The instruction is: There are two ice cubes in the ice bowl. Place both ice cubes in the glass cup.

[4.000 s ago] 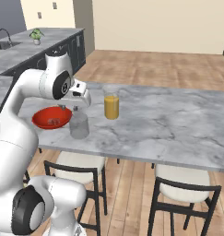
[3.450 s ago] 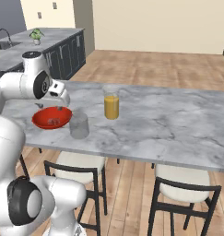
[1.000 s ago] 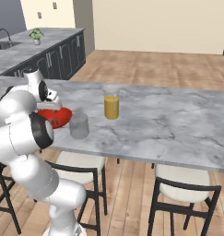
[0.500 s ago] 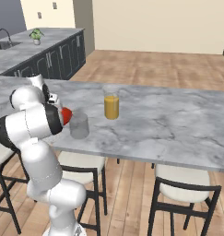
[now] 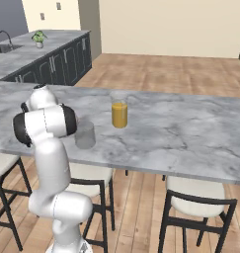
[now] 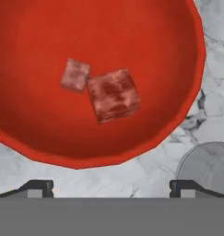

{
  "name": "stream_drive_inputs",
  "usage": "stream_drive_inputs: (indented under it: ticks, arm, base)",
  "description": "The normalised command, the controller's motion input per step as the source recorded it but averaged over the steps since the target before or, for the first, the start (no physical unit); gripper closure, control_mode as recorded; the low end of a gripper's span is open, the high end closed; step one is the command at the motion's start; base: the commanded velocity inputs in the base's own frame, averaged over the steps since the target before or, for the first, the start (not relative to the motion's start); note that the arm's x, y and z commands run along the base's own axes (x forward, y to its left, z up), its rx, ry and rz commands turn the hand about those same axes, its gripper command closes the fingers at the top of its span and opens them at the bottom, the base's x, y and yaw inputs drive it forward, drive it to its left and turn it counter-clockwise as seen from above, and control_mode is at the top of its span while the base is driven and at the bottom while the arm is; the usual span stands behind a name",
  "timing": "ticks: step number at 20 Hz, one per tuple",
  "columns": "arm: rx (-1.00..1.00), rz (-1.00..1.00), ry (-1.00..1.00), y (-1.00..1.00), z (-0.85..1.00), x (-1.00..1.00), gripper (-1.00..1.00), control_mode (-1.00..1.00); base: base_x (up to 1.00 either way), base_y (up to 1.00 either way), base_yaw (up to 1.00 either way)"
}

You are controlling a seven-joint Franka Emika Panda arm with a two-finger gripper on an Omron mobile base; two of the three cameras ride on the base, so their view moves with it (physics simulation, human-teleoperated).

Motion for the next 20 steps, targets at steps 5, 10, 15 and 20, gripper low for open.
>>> stream_drive_inputs:
  ticks: [5, 10, 15, 20]
  arm:
    - [-0.06, 0.00, 0.00, 0.18, -0.37, 0.60, -1.00, -1.00]
    - [-0.03, 0.00, 0.01, 0.25, -0.36, 0.39, -1.00, -1.00]
    - [-0.06, 0.00, 0.00, 0.11, -0.45, 0.29, -1.00, -1.00]
    - [-0.07, 0.00, 0.00, 0.01, -0.45, 0.20, -1.00, -1.00]
  base:
    - [0.00, 0.00, 0.00]
    - [0.00, 0.00, 0.00]
    - [0.00, 0.00, 0.00]
    - [0.00, 0.00, 0.00]
